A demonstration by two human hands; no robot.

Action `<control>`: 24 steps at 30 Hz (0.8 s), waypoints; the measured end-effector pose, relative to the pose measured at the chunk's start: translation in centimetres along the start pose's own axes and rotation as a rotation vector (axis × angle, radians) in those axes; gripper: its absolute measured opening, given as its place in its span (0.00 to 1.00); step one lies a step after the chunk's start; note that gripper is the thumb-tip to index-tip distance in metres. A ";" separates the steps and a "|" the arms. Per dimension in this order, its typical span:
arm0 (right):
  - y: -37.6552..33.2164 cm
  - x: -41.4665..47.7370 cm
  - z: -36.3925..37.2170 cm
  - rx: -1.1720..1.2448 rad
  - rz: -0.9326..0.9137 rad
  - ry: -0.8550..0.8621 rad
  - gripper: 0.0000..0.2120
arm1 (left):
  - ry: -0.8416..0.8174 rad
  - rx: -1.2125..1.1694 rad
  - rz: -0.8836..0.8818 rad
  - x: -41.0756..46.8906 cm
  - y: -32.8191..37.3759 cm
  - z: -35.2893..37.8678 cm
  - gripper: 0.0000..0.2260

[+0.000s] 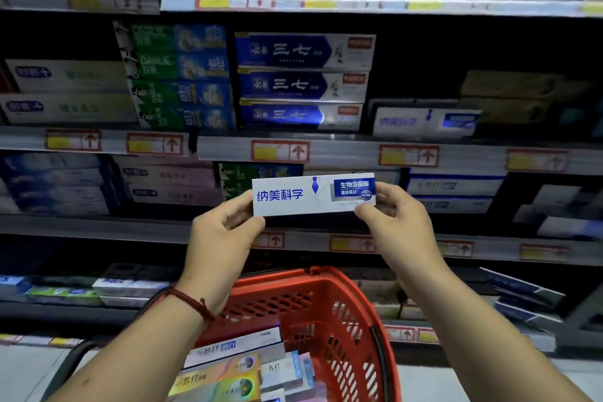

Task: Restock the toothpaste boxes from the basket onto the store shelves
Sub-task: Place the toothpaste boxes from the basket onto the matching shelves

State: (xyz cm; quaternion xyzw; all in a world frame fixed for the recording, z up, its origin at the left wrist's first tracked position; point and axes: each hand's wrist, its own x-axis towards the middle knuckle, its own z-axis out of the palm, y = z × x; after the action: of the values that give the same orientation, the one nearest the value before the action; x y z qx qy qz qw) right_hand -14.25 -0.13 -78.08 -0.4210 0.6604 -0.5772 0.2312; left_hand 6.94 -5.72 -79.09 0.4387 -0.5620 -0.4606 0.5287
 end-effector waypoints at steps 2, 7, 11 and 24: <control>-0.4 0.7 -2.0 0.014 -0.003 0.016 0.16 | -0.022 -0.004 0.027 0.3 1.4 2.2 0.19; -1.8 2.8 -6.8 0.050 -0.024 0.083 0.14 | -0.048 0.017 0.076 1.3 3.8 7.0 0.18; -2.8 5.3 -10.1 0.056 -0.063 0.140 0.15 | -0.087 -0.006 0.106 2.5 5.8 10.8 0.19; -5.4 15.5 -15.2 -0.134 -0.176 0.261 0.24 | -0.071 0.077 0.180 9.2 9.8 20.0 0.14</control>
State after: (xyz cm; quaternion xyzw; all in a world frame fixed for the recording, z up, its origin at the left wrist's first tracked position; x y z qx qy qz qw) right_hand -33.06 -4.17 -66.64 -0.4133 0.6825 -0.5995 0.0636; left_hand -13.62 -11.76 -68.04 0.3896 -0.6348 -0.4047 0.5305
